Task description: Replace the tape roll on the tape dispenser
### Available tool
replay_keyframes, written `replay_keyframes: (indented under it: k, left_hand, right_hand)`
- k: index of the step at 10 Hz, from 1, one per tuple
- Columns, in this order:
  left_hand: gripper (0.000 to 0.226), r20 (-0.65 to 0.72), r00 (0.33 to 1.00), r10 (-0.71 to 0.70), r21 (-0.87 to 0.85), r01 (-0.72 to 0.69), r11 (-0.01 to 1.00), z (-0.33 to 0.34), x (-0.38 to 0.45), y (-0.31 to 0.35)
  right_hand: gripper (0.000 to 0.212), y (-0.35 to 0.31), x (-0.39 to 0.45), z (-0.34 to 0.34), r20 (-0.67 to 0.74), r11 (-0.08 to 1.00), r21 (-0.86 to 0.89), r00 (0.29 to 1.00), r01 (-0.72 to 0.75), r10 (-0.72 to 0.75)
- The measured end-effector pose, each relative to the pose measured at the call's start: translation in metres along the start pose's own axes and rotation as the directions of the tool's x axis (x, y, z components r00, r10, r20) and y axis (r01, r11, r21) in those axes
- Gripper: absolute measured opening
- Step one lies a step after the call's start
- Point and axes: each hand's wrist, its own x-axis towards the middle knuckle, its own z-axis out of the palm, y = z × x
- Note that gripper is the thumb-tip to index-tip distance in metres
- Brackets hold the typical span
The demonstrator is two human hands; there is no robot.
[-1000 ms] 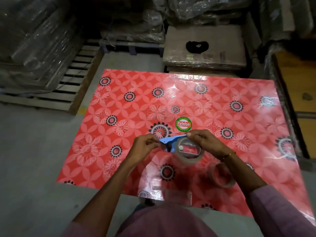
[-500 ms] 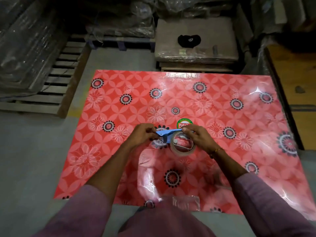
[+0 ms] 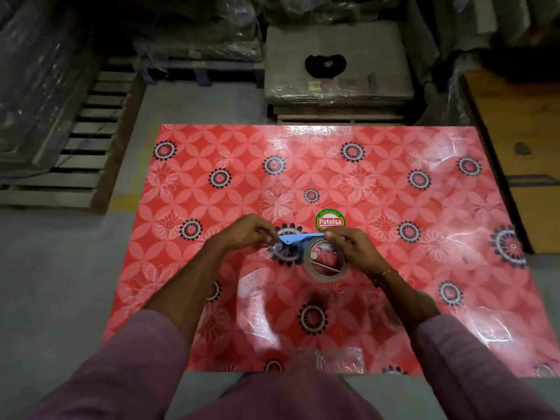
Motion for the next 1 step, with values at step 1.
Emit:
replay_keyframes:
  k: [1]
  left_hand:
    - [0.018, -0.120, 0.993, 0.010, 0.022, -0.007, 1.000, 0.0038, -0.0037, 0.0018]
  right_hand:
    - [0.019, -0.0090, -0.0015, 0.0030, -0.049, 0.999, -0.021, 0.998, -0.029, 0.028]
